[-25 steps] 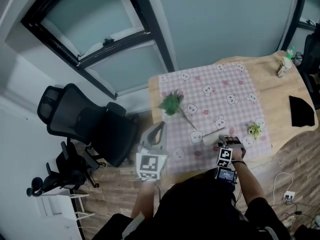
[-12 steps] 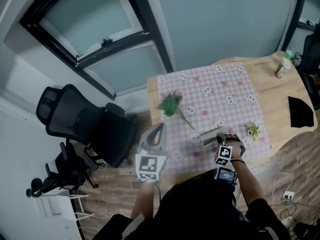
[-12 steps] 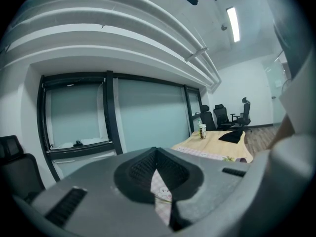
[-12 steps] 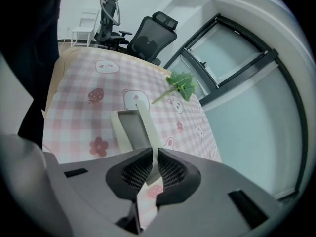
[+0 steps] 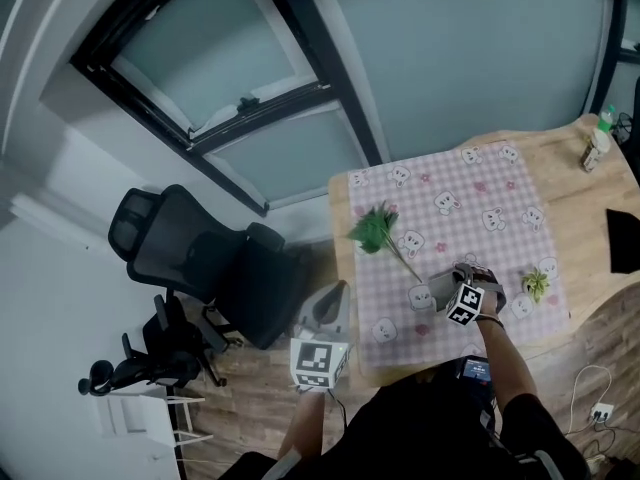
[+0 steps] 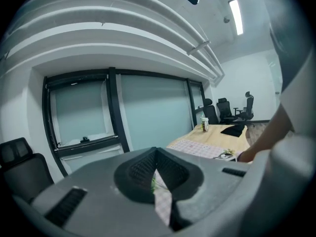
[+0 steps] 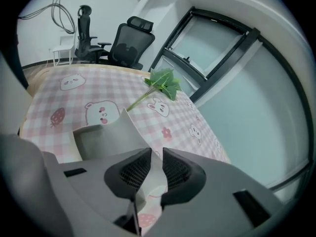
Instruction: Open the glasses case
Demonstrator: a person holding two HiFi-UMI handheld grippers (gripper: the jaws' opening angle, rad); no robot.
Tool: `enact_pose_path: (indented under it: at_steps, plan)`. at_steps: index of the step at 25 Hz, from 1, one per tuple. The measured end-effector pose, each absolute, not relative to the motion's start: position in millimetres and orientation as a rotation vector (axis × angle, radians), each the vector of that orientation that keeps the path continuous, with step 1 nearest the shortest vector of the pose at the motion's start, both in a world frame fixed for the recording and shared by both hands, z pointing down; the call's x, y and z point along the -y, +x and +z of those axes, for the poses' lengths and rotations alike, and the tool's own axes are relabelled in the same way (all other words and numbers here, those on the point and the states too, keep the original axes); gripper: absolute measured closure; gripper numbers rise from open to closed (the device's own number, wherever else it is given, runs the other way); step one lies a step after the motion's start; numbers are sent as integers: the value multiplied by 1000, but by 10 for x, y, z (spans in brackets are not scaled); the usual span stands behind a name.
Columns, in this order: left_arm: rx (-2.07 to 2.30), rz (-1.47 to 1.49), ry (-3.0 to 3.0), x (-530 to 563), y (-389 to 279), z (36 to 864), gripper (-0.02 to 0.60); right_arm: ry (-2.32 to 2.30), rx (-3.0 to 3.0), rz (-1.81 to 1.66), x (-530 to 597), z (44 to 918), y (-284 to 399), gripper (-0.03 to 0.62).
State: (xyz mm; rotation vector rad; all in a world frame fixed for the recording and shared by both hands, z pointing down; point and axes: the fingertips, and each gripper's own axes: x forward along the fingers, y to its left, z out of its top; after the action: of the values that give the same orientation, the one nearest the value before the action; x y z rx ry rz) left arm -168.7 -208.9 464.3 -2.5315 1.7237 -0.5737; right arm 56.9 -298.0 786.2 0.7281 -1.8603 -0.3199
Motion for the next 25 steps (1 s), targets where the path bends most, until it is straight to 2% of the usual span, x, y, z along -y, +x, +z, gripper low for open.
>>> enact_pose_path:
  at_steps: [9, 14, 19, 25]
  plan:
    - [-1816, -643, -2509, 1928, -1893, 4788, 583, 732, 1944, -173, 3104, 8058, 616, 517]
    - [-1814, -624, -2513, 1995, -1872, 4833, 583, 794, 2038, -91, 3058, 7819, 688, 519]
    - [-1791, -562, -2538, 2122, -1835, 4830, 583, 1068, 2149, -43, 3156, 6958, 1038, 519]
    - [-1746, -427, -2582, 2268, -1668, 4627, 583, 1503, 2464, 3, 2793, 5193, 1258, 555]
